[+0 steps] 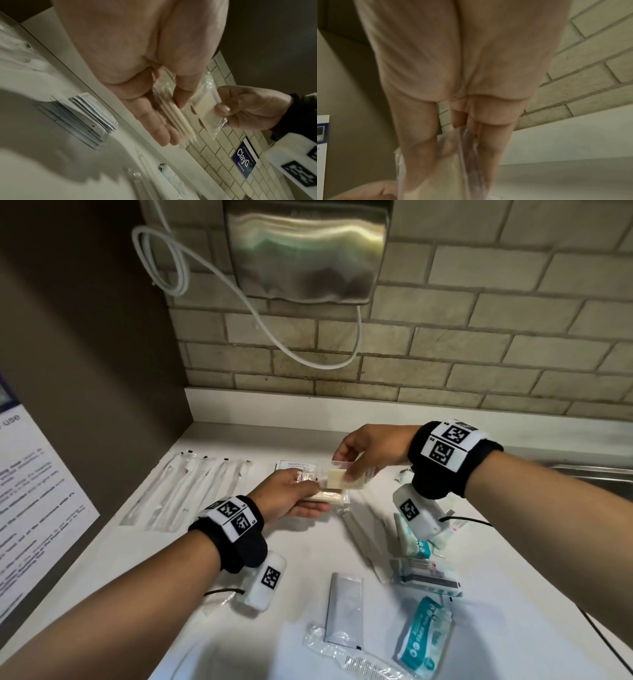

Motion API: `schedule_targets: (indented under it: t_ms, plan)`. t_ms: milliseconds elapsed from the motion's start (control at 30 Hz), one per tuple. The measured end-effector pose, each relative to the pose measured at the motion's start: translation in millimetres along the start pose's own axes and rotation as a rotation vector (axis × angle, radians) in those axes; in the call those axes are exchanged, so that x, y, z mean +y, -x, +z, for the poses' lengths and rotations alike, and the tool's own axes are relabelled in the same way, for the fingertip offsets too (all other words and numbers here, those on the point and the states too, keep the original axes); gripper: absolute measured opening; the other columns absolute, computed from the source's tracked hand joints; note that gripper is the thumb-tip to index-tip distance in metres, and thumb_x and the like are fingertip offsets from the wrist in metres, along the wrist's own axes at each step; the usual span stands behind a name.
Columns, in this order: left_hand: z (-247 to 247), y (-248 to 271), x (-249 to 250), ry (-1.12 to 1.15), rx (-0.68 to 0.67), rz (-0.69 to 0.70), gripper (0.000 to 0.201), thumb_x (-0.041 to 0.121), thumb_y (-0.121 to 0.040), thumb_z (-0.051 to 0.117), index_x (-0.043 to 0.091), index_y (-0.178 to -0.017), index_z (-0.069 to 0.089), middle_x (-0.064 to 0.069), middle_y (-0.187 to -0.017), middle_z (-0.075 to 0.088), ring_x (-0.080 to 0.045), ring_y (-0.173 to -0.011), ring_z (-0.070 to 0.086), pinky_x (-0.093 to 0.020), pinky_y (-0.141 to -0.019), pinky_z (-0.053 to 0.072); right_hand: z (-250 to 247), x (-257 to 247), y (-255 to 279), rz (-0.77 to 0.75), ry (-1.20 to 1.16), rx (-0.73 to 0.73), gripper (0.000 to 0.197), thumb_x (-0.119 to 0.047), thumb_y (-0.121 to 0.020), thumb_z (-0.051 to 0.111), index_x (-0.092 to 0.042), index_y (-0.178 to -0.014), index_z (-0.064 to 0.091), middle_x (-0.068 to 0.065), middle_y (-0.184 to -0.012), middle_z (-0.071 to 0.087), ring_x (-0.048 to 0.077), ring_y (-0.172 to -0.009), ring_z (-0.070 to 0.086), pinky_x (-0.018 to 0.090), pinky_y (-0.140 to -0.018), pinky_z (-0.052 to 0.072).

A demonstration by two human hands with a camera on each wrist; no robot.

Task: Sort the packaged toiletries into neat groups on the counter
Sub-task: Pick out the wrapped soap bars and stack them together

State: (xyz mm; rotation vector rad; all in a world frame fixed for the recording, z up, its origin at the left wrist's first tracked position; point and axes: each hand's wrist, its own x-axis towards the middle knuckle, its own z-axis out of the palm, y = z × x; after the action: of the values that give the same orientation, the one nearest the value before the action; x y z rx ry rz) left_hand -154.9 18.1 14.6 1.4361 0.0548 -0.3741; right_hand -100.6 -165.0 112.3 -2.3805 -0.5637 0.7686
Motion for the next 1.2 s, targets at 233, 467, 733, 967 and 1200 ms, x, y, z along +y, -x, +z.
schedule_targets:
  t_ms: [233, 467, 733, 967, 1200]
  plan:
    - [0, 0, 0, 0.001, 0.016, -0.01, 0.026, 0.005, -0.097, 0.052, -0.005, -0.121, 0.05, -0.027, -0.105, 0.069, -0.027, -0.083, 0.074, -0.029, -0.068, 0.061, 2, 7, -5, 0.033, -0.041, 0.057, 0.015, -0.014, -0.089, 0.065, -0.017, -0.104, 0.063, 0.006, -0.076, 0.063, 0.019, -0.064, 0.062, 0.03, -0.062, 0.058]
    - [-5, 1, -2, 0.002, 0.057, -0.018, 0.031, 0.005, -0.097, 0.051, -0.008, -0.124, 0.047, -0.028, -0.104, 0.069, -0.028, -0.084, 0.073, -0.031, -0.07, 0.061, 0, 9, -7, 0.041, -0.225, 0.0, 0.044, 0.014, -0.08, 0.065, -0.007, -0.118, 0.057, 0.008, -0.096, 0.058, 0.022, -0.078, 0.064, 0.027, -0.075, 0.059]
    - [-7, 3, 2, -0.005, 0.058, 0.008, 0.03, 0.008, -0.097, 0.051, -0.005, -0.124, 0.05, -0.025, -0.106, 0.07, -0.028, -0.089, 0.073, -0.029, -0.071, 0.061, -5, 14, -10, 0.031, -0.269, 0.021, 0.049, 0.022, -0.075, 0.064, -0.002, -0.118, 0.058, 0.011, -0.086, 0.065, 0.022, -0.074, 0.067, 0.025, -0.069, 0.061]
    - [-8, 2, 3, -0.011, 0.059, 0.023, 0.03, 0.009, -0.097, 0.052, -0.003, -0.124, 0.052, -0.024, -0.105, 0.071, -0.027, -0.086, 0.073, -0.031, -0.072, 0.06, 0, 17, -14, 0.028, -0.255, 0.056, 0.042, 0.013, -0.077, 0.068, -0.005, -0.114, 0.06, 0.009, -0.087, 0.062, 0.021, -0.073, 0.066, 0.028, -0.076, 0.06]
    - [-4, 2, 5, 0.004, 0.008, 0.036, 0.028, 0.007, -0.098, 0.05, -0.002, -0.124, 0.052, -0.024, -0.109, 0.069, -0.025, -0.084, 0.073, -0.029, -0.073, 0.06, 5, 17, -15, -0.032, -0.282, 0.065, 0.016, -0.006, -0.082, 0.073, -0.01, -0.094, 0.064, 0.008, -0.078, 0.065, 0.013, -0.06, 0.063, 0.022, -0.061, 0.057]
